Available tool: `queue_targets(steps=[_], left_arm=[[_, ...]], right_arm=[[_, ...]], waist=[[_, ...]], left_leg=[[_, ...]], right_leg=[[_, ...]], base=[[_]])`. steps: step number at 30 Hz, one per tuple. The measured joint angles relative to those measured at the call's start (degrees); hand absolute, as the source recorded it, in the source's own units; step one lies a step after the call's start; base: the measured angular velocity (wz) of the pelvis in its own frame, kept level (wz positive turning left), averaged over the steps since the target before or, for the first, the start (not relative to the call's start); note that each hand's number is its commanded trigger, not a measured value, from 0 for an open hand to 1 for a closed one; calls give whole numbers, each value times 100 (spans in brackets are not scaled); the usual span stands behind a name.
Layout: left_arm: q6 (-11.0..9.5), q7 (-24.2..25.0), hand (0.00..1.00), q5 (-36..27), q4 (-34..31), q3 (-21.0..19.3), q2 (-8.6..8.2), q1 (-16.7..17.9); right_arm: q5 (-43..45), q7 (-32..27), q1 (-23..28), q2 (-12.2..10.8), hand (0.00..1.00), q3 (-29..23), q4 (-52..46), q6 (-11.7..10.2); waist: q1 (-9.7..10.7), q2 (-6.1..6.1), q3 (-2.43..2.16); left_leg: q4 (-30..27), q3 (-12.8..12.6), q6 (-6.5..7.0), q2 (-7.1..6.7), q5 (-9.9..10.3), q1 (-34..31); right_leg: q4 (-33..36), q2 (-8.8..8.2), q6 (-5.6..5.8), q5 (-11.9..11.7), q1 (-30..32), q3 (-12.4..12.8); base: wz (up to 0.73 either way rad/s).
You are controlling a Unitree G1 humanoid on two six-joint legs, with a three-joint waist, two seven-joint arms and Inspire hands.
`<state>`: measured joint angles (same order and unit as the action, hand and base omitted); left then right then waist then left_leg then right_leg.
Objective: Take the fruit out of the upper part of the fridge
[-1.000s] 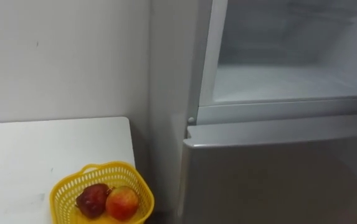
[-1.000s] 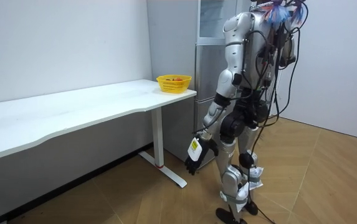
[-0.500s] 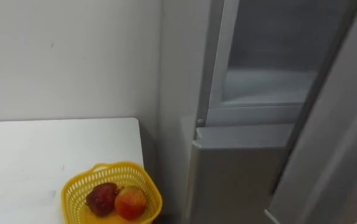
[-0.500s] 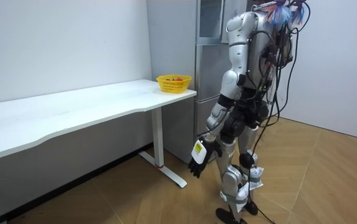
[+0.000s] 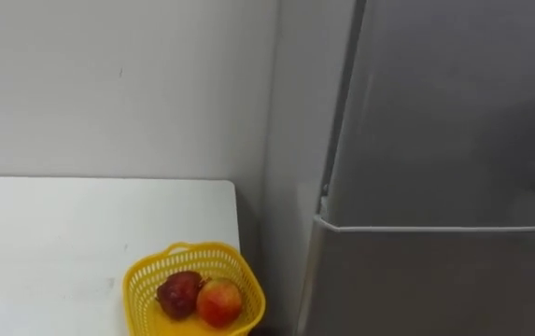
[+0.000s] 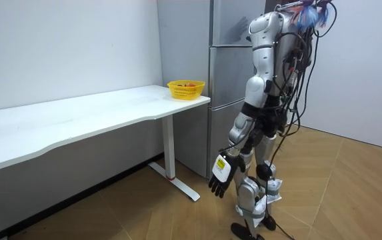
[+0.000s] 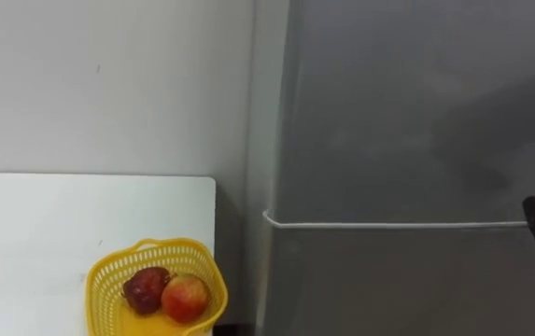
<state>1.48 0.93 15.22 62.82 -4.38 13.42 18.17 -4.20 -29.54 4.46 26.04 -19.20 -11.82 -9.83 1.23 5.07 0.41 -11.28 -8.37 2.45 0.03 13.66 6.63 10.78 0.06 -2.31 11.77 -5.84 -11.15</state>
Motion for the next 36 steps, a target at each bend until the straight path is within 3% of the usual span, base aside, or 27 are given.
queue_targets(steps=[9,18,27,36], left_arm=[[68,87,0,70,-89,2,-1,-29],[105,87,0,72,-94,-3,1,-37],[243,77,0,71,-96,-5,1,-61],[222,-27,0,62,-90,-113,4,-86]], right_arm=[[-39,82,0,0,0,3,59,115],[-263,305,-1,0,0,4,174,117],[-502,482,8,-32,0,6,702,474],[-559,-141,-1,-31,0,-36,871,486]], waist=[[11,50,-37],[8,60,-38],[9,83,-62],[26,57,-64]], left_leg=[[0,59,-2,-1,-1,-4],[54,73,-1,-3,-1,-5],[21,74,-1,-6,-1,-49],[-43,96,-2,0,0,-102]], right_leg=[[-8,14,3,-29,-65,-19],[-16,11,4,-29,-63,-39],[-10,8,4,-29,-14,-39],[2,6,-2,-34,5,-71]], base=[[2],[0],[0],[0]])
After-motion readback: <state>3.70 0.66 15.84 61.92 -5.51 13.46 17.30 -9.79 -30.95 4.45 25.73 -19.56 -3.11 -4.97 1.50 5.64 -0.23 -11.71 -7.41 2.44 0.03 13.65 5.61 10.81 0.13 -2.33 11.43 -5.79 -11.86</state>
